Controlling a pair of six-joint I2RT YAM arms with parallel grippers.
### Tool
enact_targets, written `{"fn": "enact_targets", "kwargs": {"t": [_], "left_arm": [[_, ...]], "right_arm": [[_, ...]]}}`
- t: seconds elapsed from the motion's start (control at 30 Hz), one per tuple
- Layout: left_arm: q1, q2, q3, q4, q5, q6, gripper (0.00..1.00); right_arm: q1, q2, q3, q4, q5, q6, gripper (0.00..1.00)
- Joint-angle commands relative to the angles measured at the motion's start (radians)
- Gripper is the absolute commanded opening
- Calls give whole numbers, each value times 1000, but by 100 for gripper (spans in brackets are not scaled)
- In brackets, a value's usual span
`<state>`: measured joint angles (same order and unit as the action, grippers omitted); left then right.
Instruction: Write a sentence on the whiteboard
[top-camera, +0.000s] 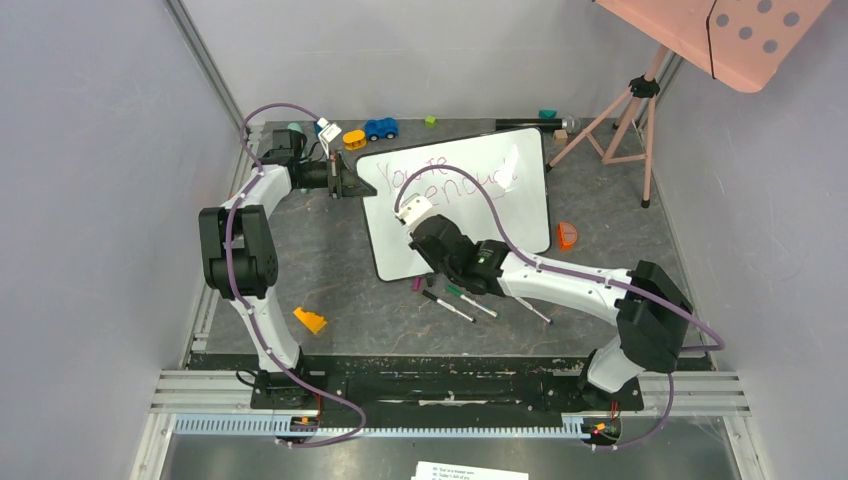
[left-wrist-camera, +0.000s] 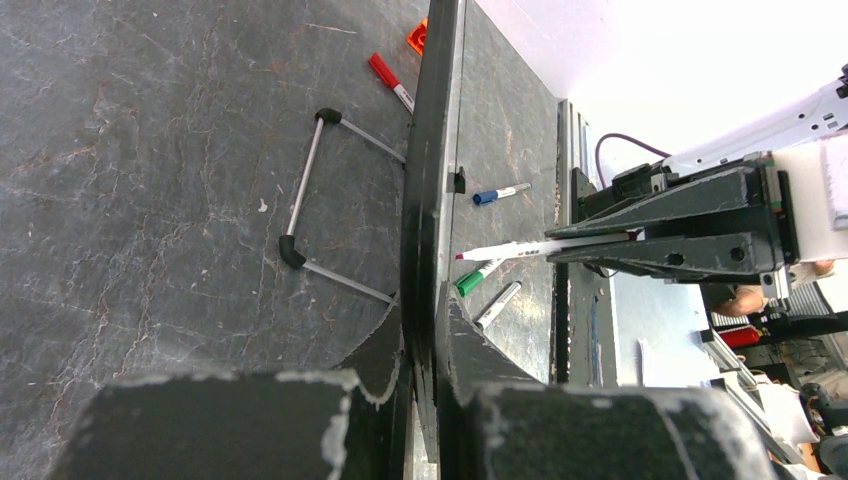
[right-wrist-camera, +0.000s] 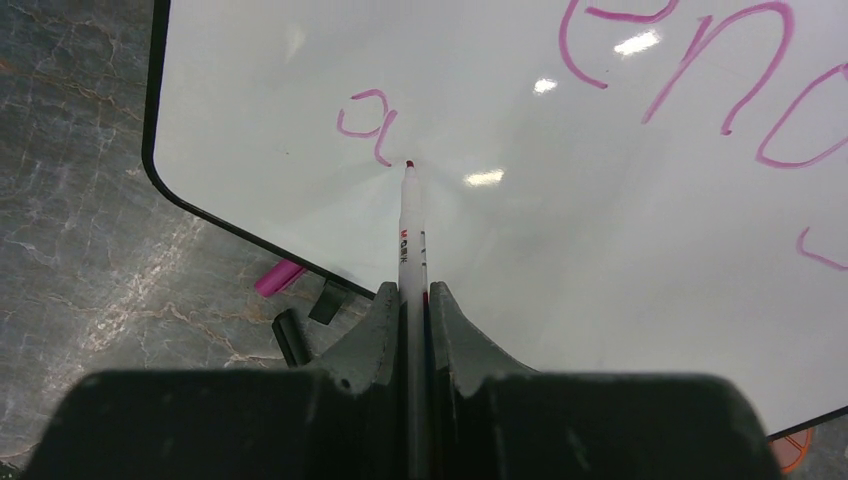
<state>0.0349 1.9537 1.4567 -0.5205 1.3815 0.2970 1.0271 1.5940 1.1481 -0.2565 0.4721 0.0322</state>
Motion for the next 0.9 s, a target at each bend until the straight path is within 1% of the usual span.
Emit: {"fn": "enact_targets", "kwargs": {"t": [0.0, 0.1, 0.4, 0.87], "left_arm": [[-52, 32, -50, -6, -249, 186, 2], [-52, 31, -49, -6, -249, 187, 2], [-52, 32, -50, -6, -251, 187, 2], [-52, 33, -48, -6, -250, 185, 2]], "right_arm": [[-14, -60, 56, 23, -17, -11, 0], [-23, -56, 77, 26, -38, -9, 0], [-54, -3, 134, 26, -31, -19, 0], [-84, 42, 164, 37, -42, -24, 0]]}}
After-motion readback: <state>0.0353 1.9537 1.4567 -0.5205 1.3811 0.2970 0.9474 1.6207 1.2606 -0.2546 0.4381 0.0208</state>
